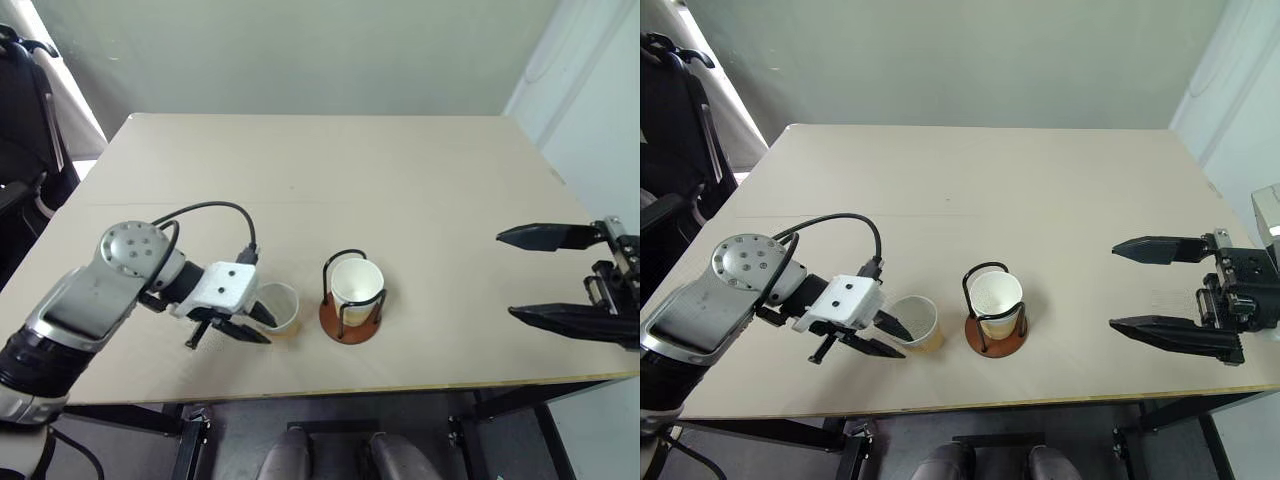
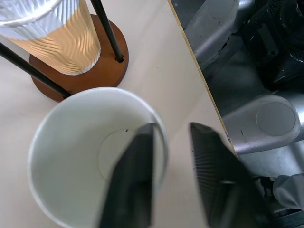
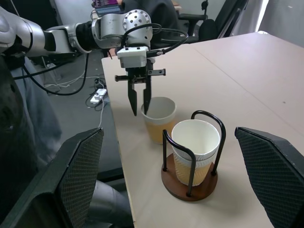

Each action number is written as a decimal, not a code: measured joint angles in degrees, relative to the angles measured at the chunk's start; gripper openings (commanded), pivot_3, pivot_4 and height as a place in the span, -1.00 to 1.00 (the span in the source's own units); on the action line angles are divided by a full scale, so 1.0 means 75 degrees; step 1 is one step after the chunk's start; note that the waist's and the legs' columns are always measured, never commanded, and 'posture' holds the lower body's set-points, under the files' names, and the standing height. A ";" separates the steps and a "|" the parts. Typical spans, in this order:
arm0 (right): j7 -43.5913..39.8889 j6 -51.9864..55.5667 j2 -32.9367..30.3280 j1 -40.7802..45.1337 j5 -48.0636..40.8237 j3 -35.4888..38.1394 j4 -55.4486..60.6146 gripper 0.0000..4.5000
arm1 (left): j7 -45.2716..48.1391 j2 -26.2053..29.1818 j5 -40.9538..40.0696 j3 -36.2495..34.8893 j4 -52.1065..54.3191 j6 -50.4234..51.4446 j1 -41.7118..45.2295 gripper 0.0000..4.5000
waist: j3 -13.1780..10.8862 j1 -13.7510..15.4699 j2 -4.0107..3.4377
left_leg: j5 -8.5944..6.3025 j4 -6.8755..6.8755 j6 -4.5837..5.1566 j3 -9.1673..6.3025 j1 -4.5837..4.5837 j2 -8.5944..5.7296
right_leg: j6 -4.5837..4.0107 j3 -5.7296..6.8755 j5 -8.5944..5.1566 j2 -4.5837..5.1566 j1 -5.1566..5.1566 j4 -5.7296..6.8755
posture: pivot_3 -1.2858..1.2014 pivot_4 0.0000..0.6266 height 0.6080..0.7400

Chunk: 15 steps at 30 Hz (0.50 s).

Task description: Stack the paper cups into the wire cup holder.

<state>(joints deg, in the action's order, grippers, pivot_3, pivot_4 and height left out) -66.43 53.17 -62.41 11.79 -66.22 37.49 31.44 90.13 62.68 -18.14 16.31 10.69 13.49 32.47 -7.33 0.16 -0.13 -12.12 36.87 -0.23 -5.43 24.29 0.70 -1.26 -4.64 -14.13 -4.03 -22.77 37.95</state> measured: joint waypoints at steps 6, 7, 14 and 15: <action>0.0098 -0.0126 -0.0009 -0.0011 -0.0001 -0.0003 0.0028 1.00 | 0.0005 0.0077 -0.0019 0.0111 -0.0289 -0.0236 0.0194 -0.97 | 0.0000 0.0001 0.0000 | -0.0006 0.0017 0.0009 0.0000 0.0002 0.0000 | 0.0007 -0.0001 0.0003 0.0000 0.0007 -0.0001 | 0.03 -0.52 1.00; 0.0099 -0.0146 -0.0016 -0.0021 -0.0001 -0.0003 0.0028 1.00 | 0.0006 0.0101 -0.0026 0.0112 -0.0307 -0.0240 0.0224 -0.97 | 0.0000 0.0001 0.0000 | -0.0006 0.0018 0.0010 0.0000 0.0002 0.0000 | 0.0007 -0.0001 0.0004 0.0000 0.0007 -0.0001 | 0.03 -0.52 1.00; 0.0113 -0.0255 -0.0085 -0.0105 0.0019 -0.0023 0.0013 1.00 | 0.0040 -0.0160 -0.0565 0.0002 -0.0895 0.0046 0.1565 -0.97 | -0.0002 0.0058 0.0003 | -0.0003 0.0029 0.0015 -0.0006 0.0015 -0.0002 | 0.0015 0.0000 0.0008 0.0000 0.0004 0.0000 | 0.03 -0.52 1.00; 0.0116 -0.0292 -0.0127 -0.0087 0.0022 -0.0042 0.0016 1.00 | 0.0043 -0.0191 -0.0719 -0.0104 -0.0995 0.0114 0.1967 -0.97 | -0.0002 0.0066 0.0003 | -0.0003 0.0032 0.0016 -0.0010 0.0023 -0.0003 | 0.0021 0.0000 0.0012 0.0000 0.0001 -0.0005 | 0.03 -0.52 1.00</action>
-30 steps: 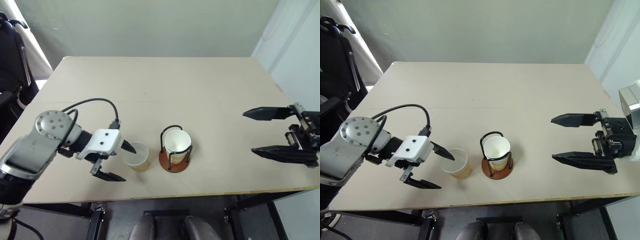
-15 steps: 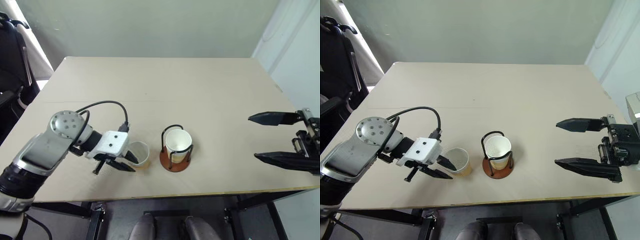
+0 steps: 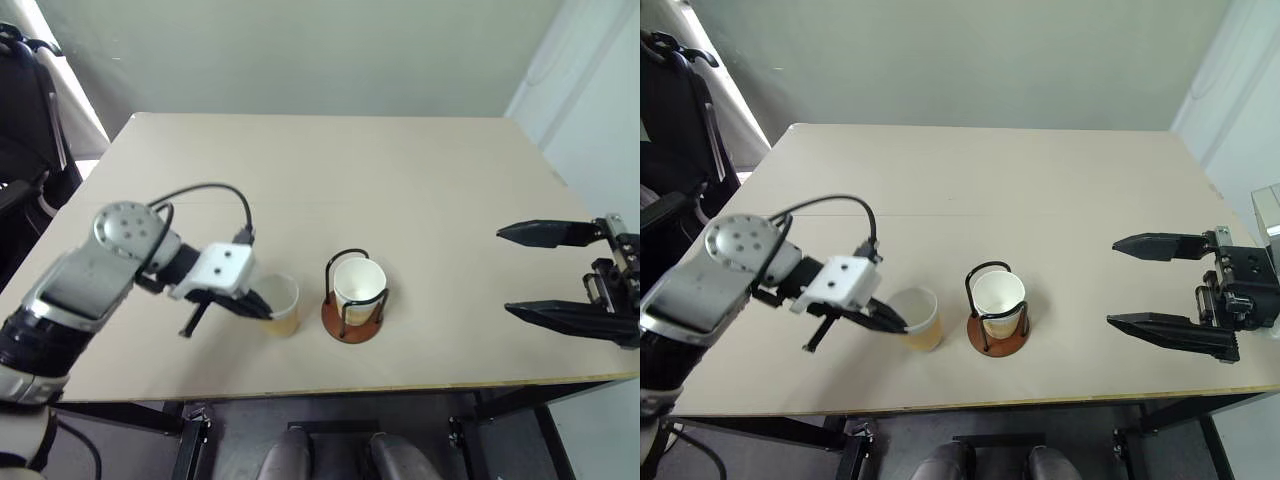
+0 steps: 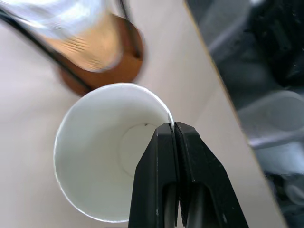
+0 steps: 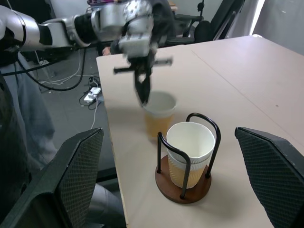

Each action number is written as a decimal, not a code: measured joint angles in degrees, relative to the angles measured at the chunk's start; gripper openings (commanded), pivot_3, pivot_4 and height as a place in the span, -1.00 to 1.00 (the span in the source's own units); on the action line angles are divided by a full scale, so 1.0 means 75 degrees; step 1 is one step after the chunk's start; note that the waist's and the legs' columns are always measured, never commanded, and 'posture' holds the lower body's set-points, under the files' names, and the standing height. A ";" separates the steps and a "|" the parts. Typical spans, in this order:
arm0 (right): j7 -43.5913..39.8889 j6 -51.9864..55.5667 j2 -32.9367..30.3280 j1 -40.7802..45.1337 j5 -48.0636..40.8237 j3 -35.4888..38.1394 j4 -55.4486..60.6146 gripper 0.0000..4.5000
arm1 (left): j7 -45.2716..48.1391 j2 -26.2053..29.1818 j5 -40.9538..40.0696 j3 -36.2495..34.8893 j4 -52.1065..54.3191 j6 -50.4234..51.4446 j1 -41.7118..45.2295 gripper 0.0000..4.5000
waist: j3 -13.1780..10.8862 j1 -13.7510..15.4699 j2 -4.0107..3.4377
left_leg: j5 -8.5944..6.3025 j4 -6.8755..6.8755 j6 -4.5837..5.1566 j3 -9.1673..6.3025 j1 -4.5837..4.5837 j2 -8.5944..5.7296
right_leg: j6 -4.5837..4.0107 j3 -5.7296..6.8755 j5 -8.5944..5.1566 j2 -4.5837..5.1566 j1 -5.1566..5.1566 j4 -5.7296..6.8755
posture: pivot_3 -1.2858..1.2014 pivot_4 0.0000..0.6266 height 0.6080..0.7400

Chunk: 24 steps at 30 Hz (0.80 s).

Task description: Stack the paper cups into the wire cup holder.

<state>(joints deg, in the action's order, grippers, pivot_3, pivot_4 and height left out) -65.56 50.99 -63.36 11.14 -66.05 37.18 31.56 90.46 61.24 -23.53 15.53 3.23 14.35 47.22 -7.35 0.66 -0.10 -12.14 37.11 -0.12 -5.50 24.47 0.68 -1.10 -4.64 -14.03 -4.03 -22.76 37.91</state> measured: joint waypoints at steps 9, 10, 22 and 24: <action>0.0200 -0.0301 -0.0078 0.0171 0.0151 -0.0321 -0.0016 1.00 | 0.0024 -0.1529 -0.1544 -0.0013 -0.1155 0.0310 0.2788 -0.97 | 0.0001 0.0019 -0.0002 | -0.0026 0.0015 0.0043 0.0004 0.0009 -0.0042 | 0.0051 -0.0006 -0.0010 0.0033 0.0009 -0.0008 | 0.03 -0.52 1.00; 0.0245 -0.0313 -0.0078 0.0171 0.0149 -0.0322 0.0010 1.00 | 0.0024 -0.1607 -0.1668 0.0191 -0.1151 0.0248 0.2792 -0.97 | 0.0001 0.0019 -0.0002 | -0.0029 0.0016 0.0049 0.0005 0.0010 -0.0049 | 0.0061 -0.0007 -0.0015 0.0038 0.0009 -0.0007 | 0.03 -0.52 1.00; 0.0739 0.0029 -0.0149 -0.0550 -0.0127 0.0643 0.0627 1.00 | 0.0024 -0.1814 -0.1356 0.1975 -0.1495 -0.1558 0.2820 -0.97 | -0.0001 0.0032 -0.0003 | -0.0085 0.0139 0.0131 0.0003 0.0071 -0.0080 | 0.0127 -0.0012 -0.0049 0.0068 0.0012 -0.0006 | 0.03 -0.52 1.00; 0.0798 0.0087 -0.0165 -0.0652 -0.0212 0.0747 0.0710 1.00 | 0.0024 -0.1827 -0.1303 0.2108 -0.1512 -0.1731 0.2820 -0.97 | -0.0001 0.0031 -0.0003 | -0.0093 0.0141 0.0140 0.0003 0.0073 -0.0092 | 0.0140 -0.0012 -0.0046 0.0083 0.0013 -0.0006 | 0.03 -0.52 1.00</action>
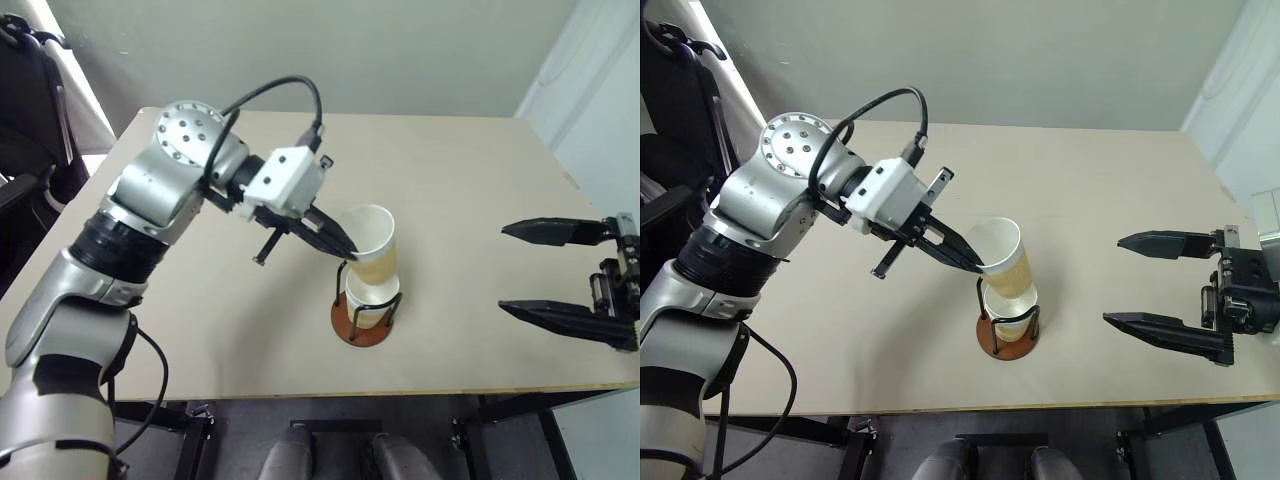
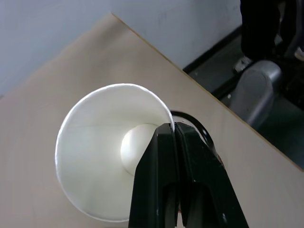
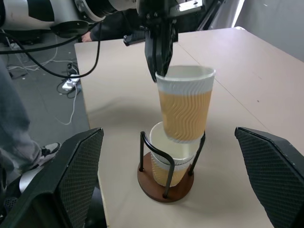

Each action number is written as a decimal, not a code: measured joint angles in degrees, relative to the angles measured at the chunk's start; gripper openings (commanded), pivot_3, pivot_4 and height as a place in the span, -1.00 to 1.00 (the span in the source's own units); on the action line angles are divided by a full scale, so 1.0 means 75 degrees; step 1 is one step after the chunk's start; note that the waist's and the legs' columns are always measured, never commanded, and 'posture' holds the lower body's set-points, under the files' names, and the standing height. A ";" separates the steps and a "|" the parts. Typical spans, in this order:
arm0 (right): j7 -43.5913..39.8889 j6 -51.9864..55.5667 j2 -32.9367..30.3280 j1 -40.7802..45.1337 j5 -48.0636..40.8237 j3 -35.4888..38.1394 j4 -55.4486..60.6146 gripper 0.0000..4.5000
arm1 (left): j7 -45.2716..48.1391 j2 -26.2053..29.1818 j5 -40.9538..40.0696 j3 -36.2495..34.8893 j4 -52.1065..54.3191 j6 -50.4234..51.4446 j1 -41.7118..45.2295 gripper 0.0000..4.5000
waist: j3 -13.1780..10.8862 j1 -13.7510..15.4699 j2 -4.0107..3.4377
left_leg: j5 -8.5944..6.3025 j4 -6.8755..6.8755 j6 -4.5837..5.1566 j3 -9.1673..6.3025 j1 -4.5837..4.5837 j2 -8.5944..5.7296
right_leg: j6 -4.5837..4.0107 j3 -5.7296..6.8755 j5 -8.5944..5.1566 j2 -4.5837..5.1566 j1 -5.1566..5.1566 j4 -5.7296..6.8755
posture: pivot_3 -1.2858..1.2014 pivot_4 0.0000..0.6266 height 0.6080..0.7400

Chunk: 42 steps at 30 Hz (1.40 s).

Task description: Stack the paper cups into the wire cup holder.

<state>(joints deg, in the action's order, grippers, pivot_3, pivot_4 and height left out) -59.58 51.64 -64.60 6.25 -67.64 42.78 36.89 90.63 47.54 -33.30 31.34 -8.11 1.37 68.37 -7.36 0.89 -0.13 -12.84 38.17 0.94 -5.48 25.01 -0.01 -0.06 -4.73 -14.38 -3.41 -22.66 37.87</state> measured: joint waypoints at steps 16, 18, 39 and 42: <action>0.0081 0.0033 -0.0153 -0.0329 -0.0176 0.0356 0.0072 1.00 | 0.0004 -0.0712 0.0923 0.0131 -0.0401 -0.0195 -0.0008 0.06 | 0.0000 0.0011 0.0000 | -0.0006 0.0014 0.0014 0.0002 0.0001 -0.0032 | 0.0038 0.0000 0.0003 0.0033 0.0010 0.0001 | 0.03 -0.52 1.00; 0.0062 0.0018 -0.0181 -0.0332 -0.0169 0.0355 0.0051 1.00 | 0.0005 -0.0894 0.1211 0.0065 -0.0520 -0.0244 -0.0026 0.40 | 0.0000 0.0012 0.0000 | -0.0007 0.0014 0.0015 0.0003 0.0002 -0.0033 | 0.0040 0.0000 0.0002 0.0033 0.0009 0.0001 | 0.03 -0.52 1.00; -0.2137 -0.1692 -0.0579 -0.0762 0.2802 -0.1123 -0.2775 1.00 | -0.1091 0.1700 -0.0324 -0.5156 0.1691 0.3823 -0.5504 0.99 | 0.0007 0.0016 -0.0011 | -0.0005 0.0017 0.0025 0.0010 -0.0010 -0.0037 | 0.0045 -0.0004 -0.0007 0.0042 0.0019 -0.0003 | 0.03 -0.52 1.00; -0.2365 -0.1918 -0.0614 -0.0634 0.3052 -0.1162 -0.3240 1.00 | -0.1504 0.1755 -0.0614 -0.5933 0.2233 0.4246 -0.6265 0.99 | 0.0007 0.0015 -0.0011 | 0.0002 0.0014 0.0019 0.0010 -0.0025 -0.0036 | 0.0018 -0.0004 0.0002 0.0041 0.0023 0.0006 | 0.03 -0.52 1.00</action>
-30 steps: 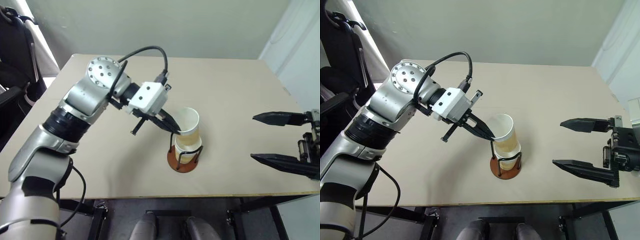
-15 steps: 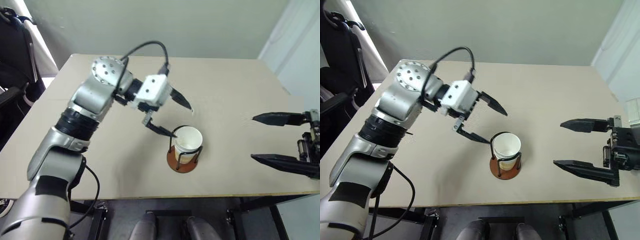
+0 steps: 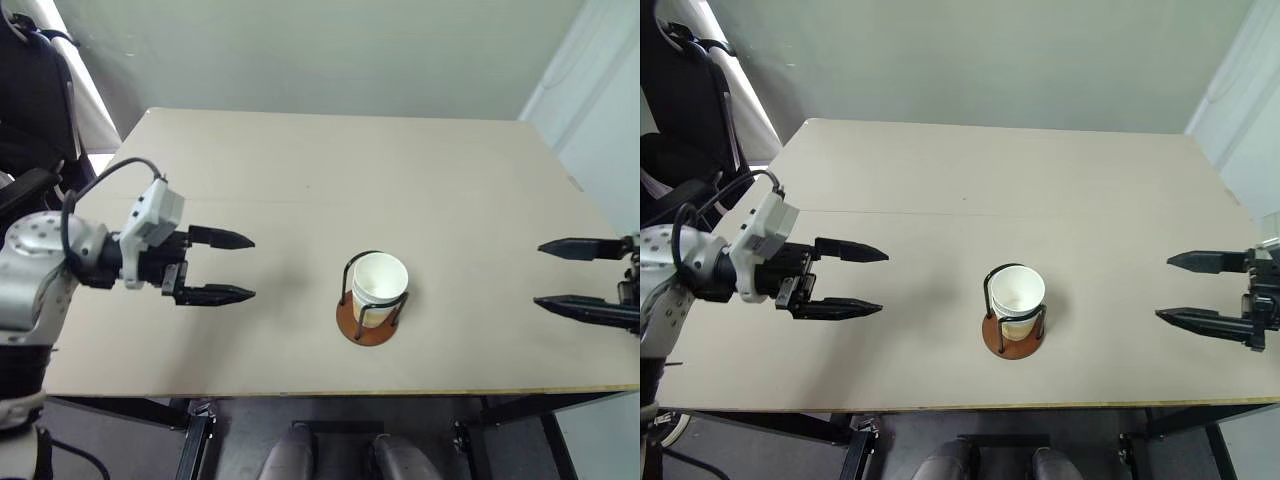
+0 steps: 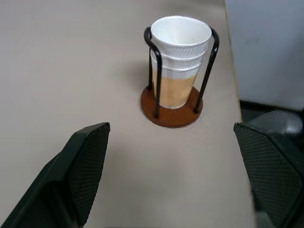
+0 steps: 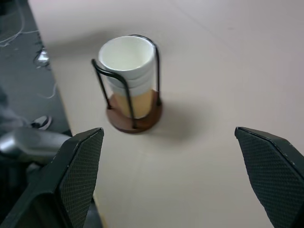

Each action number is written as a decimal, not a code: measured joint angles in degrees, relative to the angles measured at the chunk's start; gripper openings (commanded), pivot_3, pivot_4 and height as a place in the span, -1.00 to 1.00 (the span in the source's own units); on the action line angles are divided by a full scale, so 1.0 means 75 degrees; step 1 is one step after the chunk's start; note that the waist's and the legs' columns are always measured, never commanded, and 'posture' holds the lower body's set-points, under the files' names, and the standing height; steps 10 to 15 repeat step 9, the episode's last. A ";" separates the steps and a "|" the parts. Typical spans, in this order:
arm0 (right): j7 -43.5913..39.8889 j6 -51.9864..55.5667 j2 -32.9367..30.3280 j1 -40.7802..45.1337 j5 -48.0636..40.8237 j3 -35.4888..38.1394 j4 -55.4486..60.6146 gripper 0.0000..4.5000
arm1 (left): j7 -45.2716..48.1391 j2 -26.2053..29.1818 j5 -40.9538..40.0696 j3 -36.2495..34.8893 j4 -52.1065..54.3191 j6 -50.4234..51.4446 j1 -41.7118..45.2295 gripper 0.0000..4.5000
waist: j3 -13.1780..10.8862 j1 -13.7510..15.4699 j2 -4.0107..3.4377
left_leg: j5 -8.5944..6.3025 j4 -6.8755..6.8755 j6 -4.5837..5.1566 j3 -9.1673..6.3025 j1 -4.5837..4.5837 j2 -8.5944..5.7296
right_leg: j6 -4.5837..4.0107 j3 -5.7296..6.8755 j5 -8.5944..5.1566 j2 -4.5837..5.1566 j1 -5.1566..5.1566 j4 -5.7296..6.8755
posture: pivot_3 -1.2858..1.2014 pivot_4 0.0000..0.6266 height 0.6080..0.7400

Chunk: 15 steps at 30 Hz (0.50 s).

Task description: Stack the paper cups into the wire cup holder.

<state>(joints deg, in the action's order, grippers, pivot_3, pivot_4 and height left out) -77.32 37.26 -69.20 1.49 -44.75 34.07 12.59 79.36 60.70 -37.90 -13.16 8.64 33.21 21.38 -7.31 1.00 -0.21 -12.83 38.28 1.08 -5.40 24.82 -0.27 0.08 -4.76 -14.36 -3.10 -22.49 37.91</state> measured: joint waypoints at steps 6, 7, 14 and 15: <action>-0.0063 -0.0134 -0.0002 0.0717 0.0144 -0.0337 -0.0341 1.00 | -0.0652 0.0089 -0.0423 -0.0770 0.0683 0.0517 -0.0487 0.99 | -0.0001 -0.0053 -0.0002 | 0.0016 -0.0025 -0.0017 0.0001 -0.0107 0.0001 | -0.0103 -0.0001 -0.0039 -0.0003 0.0080 0.0002 | 0.03 -0.52 1.00; -0.0074 -0.0161 -0.0003 0.0859 0.0153 -0.0471 -0.0366 1.00 | -0.0716 0.0089 -0.0470 -0.0863 0.0830 0.0585 -0.0635 0.99 | -0.0001 -0.0077 -0.0002 | 0.0017 -0.0025 -0.0017 0.0001 -0.0112 0.0002 | -0.0115 -0.0002 -0.0044 -0.0005 0.0084 0.0002 | 0.03 -0.52 1.00; -0.0102 -0.0182 -0.0001 0.1011 0.0178 -0.0675 -0.0476 1.00 | -0.0830 0.0088 -0.0509 -0.0930 0.0922 0.0654 -0.0848 0.99 | -0.0001 -0.0087 -0.0003 | 0.0018 -0.0025 -0.0020 0.0001 -0.0110 0.0002 | -0.0116 -0.0003 -0.0044 -0.0005 0.0080 0.0003 | 0.03 -0.52 1.00; -0.0102 -0.0182 -0.0001 0.1011 0.0178 -0.0675 -0.0476 1.00 | -0.0830 0.0088 -0.0509 -0.0930 0.0922 0.0654 -0.0848 0.99 | -0.0001 -0.0087 -0.0003 | 0.0018 -0.0025 -0.0020 0.0001 -0.0110 0.0002 | -0.0116 -0.0003 -0.0044 -0.0005 0.0080 0.0003 | 0.03 -0.52 1.00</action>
